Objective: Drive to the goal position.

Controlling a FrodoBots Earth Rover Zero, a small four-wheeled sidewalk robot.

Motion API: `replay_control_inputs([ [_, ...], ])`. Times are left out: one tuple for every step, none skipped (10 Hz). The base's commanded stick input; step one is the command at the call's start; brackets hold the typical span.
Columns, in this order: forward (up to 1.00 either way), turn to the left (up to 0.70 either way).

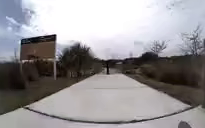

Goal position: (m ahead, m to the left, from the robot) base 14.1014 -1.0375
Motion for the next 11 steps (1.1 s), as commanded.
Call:
replay_control_inputs([
  [1.0, -0.23],
  [1.0, -0.19],
  [1.0, -0.15],
  [1.0, -0.11],
  [1.0, -0.07],
  [1.0, -0.03],
  [1.0, 0.0],
  [1.0, 0.0],
  [1.0, 0.0],
  [1.0, 0.0],
  [1.0, 0.0],
])
